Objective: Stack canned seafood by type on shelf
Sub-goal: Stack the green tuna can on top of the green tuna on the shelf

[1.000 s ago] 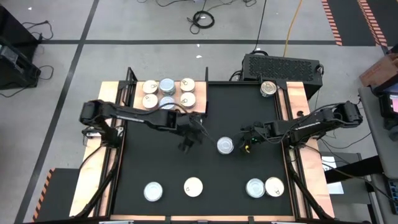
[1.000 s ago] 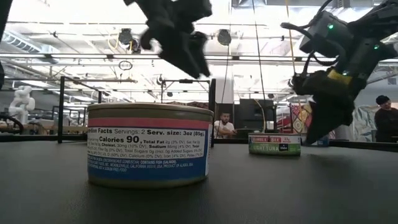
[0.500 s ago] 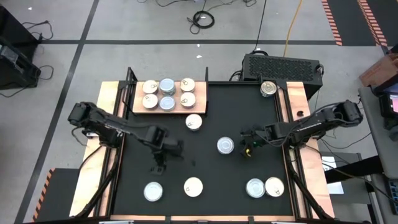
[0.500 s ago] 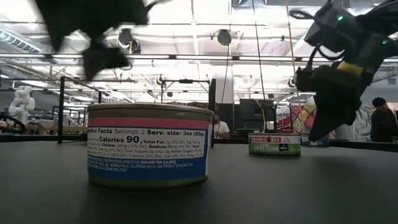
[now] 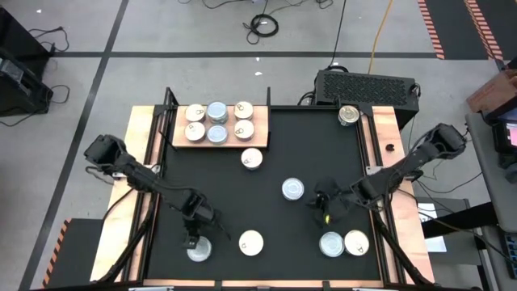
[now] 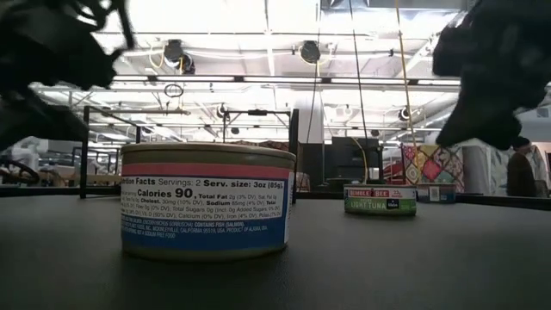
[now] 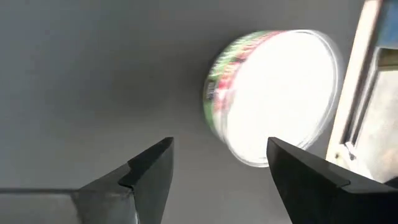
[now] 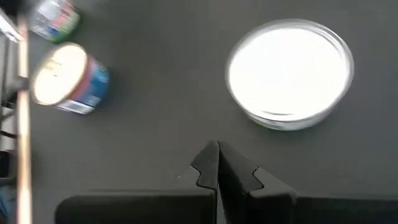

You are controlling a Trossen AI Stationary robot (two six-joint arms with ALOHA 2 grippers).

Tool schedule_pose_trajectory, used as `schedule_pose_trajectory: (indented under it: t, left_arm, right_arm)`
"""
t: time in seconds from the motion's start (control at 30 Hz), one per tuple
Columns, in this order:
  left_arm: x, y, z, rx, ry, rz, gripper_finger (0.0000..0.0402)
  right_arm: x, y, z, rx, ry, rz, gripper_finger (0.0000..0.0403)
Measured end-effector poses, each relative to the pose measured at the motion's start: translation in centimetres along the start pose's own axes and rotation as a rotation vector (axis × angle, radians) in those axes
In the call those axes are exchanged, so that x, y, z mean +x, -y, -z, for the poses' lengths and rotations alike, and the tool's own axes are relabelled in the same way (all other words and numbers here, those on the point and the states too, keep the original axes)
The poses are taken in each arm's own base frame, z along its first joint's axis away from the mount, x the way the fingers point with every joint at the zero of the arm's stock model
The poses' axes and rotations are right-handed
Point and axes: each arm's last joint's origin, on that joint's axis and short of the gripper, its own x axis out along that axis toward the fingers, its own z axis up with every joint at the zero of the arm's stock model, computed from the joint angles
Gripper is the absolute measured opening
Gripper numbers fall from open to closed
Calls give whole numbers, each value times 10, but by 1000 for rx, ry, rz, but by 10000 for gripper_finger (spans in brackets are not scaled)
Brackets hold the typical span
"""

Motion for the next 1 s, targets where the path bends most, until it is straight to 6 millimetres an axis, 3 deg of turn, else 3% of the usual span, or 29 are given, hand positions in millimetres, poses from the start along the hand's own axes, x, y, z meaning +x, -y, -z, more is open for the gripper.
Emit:
schedule_pose_trajectory:
  t: [0.33, 0.6, 1.0]
  left_arm:
    - [6, 10, -2, 70, 56, 38, 252]
    - [7, 8, -3, 77, 73, 38, 188]
    - [19, 0, 2, 74, 97, 53, 144]
  right_arm:
    - [-6, -47, 15, -47, 80, -33, 0]
    - [9, -76, 24, -96, 38, -35, 0]
    - [19, -91, 30, -120, -12, -37, 0]
